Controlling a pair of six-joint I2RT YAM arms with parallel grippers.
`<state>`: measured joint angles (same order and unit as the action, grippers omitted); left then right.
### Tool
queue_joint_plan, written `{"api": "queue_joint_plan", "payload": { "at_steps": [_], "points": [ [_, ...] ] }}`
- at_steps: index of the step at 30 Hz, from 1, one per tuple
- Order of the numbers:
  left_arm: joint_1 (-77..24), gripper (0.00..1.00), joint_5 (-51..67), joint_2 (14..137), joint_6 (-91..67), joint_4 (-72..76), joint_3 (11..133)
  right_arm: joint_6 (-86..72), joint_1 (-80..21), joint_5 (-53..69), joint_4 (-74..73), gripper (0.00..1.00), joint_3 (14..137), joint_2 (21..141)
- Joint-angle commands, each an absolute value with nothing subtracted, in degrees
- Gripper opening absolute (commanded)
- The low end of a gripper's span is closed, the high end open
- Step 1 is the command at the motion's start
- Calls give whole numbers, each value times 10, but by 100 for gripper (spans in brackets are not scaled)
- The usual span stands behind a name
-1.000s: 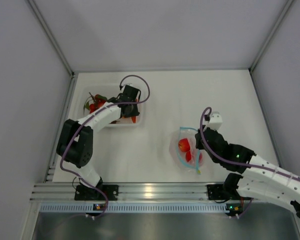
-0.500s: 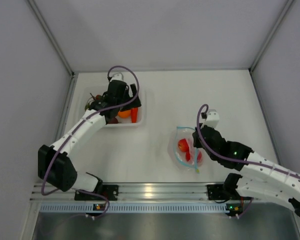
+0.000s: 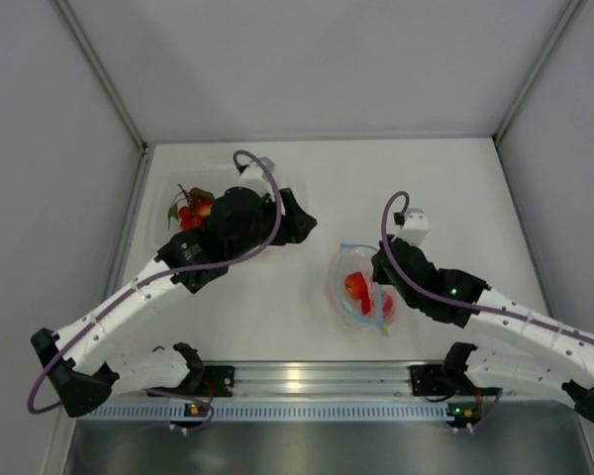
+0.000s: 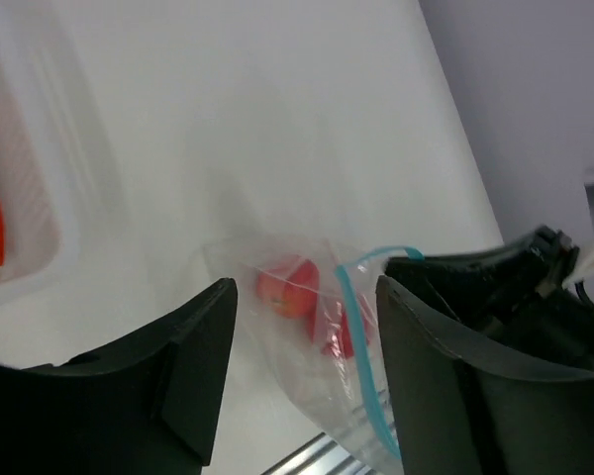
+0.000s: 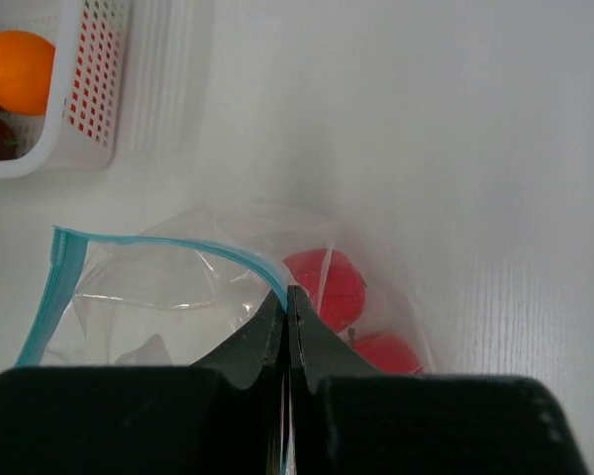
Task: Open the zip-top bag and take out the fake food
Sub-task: Place the fake vegetable in the bin, then pick up the fake fruit from the zipper food storage bag.
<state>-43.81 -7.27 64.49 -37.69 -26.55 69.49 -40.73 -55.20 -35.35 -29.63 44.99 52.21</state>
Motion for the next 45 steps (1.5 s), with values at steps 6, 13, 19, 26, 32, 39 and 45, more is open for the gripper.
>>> {"api": "queue_joint_plan", "payload": {
  "at_steps": [6, 13, 19, 26, 32, 39, 45],
  "points": [
    [-635, 23, -236, 662, -455, -231, 725, -481, -546, -383, -263, 0, 469, 522],
    [-718, 3, -282, 728, -489, -196, 748, -521, -549, -416, -245, 0, 445, 514],
    [-736, 0, -322, 795, -530, -199, 758, -541, -560, -419, -235, 0, 443, 519],
    [-733, 0, -379, 864, -557, -199, 724, -541, -563, -439, -256, 0, 428, 472],
    [-717, 0, -378, 933, -554, -201, 722, -508, -563, -442, -326, 0, 416, 437],
    [-712, 0, -370, 1033, -519, -235, 770, -476, -562, -425, -403, 0, 394, 396],
    [-702, 0, -353, 1070, -535, -239, 772, -455, -561, -414, -467, 0, 402, 376]
  ]
}}
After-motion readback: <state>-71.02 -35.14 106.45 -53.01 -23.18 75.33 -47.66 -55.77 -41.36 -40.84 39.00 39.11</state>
